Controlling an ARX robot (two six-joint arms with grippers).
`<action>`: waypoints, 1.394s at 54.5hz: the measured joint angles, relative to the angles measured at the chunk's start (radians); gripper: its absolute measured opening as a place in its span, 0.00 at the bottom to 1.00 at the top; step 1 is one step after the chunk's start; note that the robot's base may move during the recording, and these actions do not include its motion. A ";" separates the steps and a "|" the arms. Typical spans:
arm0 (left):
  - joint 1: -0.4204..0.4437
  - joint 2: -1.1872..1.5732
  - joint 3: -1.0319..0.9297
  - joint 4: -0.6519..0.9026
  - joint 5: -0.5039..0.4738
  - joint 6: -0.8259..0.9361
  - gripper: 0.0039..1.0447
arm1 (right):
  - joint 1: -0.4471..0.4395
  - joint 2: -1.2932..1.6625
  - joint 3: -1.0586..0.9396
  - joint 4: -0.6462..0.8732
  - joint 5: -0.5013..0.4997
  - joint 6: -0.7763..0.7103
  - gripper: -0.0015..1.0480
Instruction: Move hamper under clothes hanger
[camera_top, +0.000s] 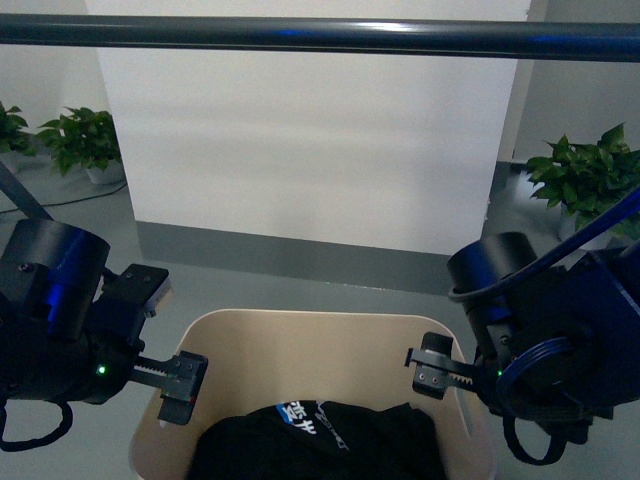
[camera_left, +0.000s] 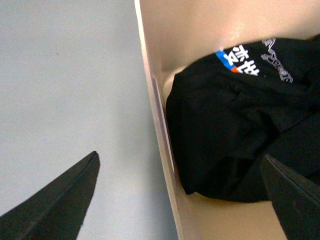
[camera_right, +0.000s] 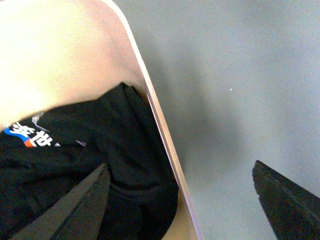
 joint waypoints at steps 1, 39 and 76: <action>0.000 -0.015 -0.005 0.001 0.005 -0.001 0.95 | 0.000 -0.016 -0.005 0.001 0.004 -0.002 0.87; -0.090 -0.778 -0.406 0.250 -0.037 -0.099 0.84 | 0.153 -0.638 -0.303 0.304 0.201 -0.141 0.86; 0.062 -1.226 -0.899 0.455 -0.044 -0.163 0.03 | -0.130 -1.168 -0.972 0.730 -0.191 -0.561 0.02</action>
